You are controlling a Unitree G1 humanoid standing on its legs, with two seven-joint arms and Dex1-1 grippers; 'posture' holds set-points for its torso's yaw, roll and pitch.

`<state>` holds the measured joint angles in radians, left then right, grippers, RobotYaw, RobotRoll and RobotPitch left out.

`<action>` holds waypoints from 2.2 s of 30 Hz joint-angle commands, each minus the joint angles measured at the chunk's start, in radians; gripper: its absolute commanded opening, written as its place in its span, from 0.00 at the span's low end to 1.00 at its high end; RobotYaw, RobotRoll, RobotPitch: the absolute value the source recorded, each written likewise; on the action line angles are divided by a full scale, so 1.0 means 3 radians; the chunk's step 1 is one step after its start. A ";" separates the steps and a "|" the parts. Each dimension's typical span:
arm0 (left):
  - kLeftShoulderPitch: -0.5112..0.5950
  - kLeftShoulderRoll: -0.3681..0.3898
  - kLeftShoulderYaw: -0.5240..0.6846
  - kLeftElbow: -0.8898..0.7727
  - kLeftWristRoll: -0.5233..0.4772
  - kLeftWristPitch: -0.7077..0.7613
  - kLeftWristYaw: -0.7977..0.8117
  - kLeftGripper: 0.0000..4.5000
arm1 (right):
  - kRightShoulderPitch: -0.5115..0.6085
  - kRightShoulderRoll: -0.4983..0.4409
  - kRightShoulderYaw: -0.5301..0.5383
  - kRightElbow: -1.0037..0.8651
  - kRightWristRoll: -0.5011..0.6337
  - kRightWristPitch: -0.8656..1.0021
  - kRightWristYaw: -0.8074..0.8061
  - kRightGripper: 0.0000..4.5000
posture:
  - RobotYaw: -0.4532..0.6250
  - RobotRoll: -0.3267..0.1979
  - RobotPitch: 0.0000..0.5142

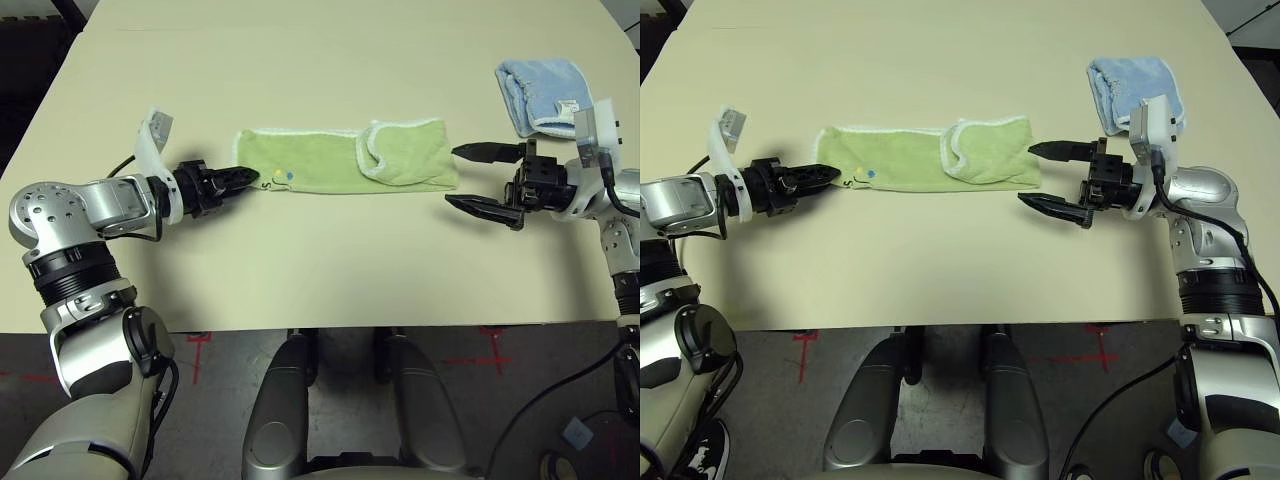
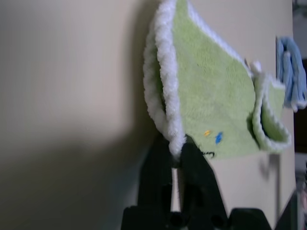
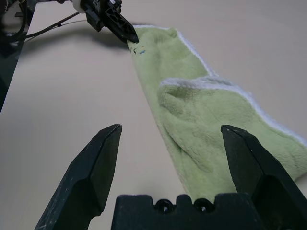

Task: Fold the towel and set it aside.

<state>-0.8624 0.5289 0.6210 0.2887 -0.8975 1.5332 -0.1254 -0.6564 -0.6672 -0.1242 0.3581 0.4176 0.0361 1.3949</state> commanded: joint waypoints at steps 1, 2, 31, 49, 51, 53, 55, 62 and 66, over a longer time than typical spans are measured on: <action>-0.0024 0.0047 0.0118 -0.0007 0.0069 0.0046 -0.0003 0.01 | 0.0081 -0.0050 -0.0002 -0.0057 0.0021 0.0016 0.0007 1.00 | 0.47 0.62 0.62; -0.0032 0.0066 0.0139 -0.0015 0.0070 0.0071 -0.0013 0.01 | 0.0083 -0.0051 -0.0002 -0.0056 0.0020 0.0015 0.0007 1.00 | 0.47 0.62 0.62; -0.0892 0.1075 -0.1394 -0.0156 -0.0288 -0.0112 -0.1833 0.01 | -0.0121 -0.0130 0.0019 0.0510 -0.0183 -0.0223 0.0034 1.00 | 0.50 0.62 0.60; -0.1398 0.0023 -0.2410 0.0172 0.0405 -0.0817 -0.2492 0.01 | -0.0111 -0.0155 -0.0016 0.0466 -0.0166 -0.0240 -0.0085 1.00 | 0.49 0.62 0.60; -0.1400 -0.0033 -0.2529 0.0278 0.0567 -0.0984 -0.2575 0.01 | -0.0120 -0.0166 -0.0024 0.0491 -0.0166 -0.0252 -0.0081 1.00 | 0.49 0.62 0.60; -0.1400 -0.0091 -0.2624 0.0361 0.0693 -0.1113 -0.2661 0.01 | -0.0131 -0.0171 -0.0027 0.0526 -0.0169 -0.0270 -0.0075 1.00 | 0.49 0.62 0.60; -0.1409 -0.0161 -0.2668 0.0423 0.0769 -0.1175 -0.2731 0.01 | -0.0150 -0.0170 -0.0024 0.0576 -0.0176 -0.0297 -0.0069 1.00 | 0.49 0.62 0.60; -0.1425 -0.0304 -0.2842 0.0358 0.0886 -0.1164 -0.3047 0.01 | -0.0285 -0.0135 0.0010 0.0813 -0.0218 -0.0412 -0.0050 1.00 | 0.49 0.62 0.60; -0.1489 -0.0319 -0.2914 0.0264 0.0872 -0.1076 -0.3230 0.01 | -0.0314 -0.0112 0.0017 0.0905 -0.0242 -0.0482 -0.0031 1.00 | 0.50 0.62 0.58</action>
<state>-1.2872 0.4411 -0.2270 0.3983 -0.6368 1.1970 -1.0628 -0.7592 -0.7001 -0.1236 0.6133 0.3548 -0.0920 1.3743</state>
